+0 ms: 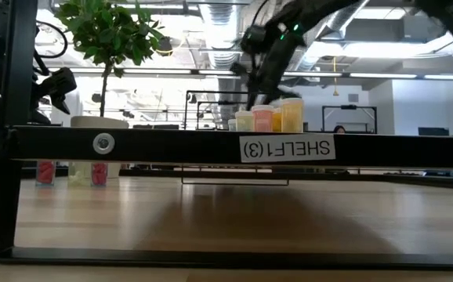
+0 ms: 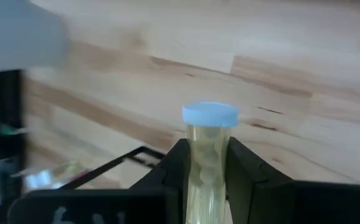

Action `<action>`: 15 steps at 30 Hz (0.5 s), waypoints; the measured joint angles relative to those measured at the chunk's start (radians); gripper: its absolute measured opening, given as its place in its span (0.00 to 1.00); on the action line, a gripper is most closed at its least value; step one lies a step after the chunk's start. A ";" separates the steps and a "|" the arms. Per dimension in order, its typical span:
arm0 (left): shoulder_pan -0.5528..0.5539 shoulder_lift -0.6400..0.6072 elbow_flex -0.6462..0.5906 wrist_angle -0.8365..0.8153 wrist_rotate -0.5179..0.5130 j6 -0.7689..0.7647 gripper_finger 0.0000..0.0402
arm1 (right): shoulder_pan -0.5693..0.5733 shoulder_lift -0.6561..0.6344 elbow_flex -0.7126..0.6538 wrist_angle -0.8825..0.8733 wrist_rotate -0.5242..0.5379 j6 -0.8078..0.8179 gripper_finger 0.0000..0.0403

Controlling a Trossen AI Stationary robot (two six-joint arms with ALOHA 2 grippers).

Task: Pick and place medicine bottles onto shelf by color
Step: Put the yellow pill bottle on the shelf

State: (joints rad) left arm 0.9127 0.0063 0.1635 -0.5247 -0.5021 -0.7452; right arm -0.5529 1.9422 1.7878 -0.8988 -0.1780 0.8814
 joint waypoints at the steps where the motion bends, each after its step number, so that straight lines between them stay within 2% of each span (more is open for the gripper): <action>1: 0.000 0.000 0.000 0.000 0.001 0.000 0.52 | -0.001 -0.027 0.000 -0.002 0.000 0.000 0.20; 10: 0.000 0.000 0.000 0.000 0.000 0.000 0.52 | -0.003 -0.238 0.000 -0.003 0.032 -0.002 0.20; 15: 0.000 0.000 0.000 0.000 0.000 0.000 0.52 | 0.009 -0.307 0.000 -0.019 0.111 -0.060 0.20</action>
State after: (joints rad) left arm 0.9127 0.0063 0.1635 -0.5247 -0.5022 -0.7452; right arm -0.5438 1.6357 1.7878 -0.9174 -0.0671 0.8218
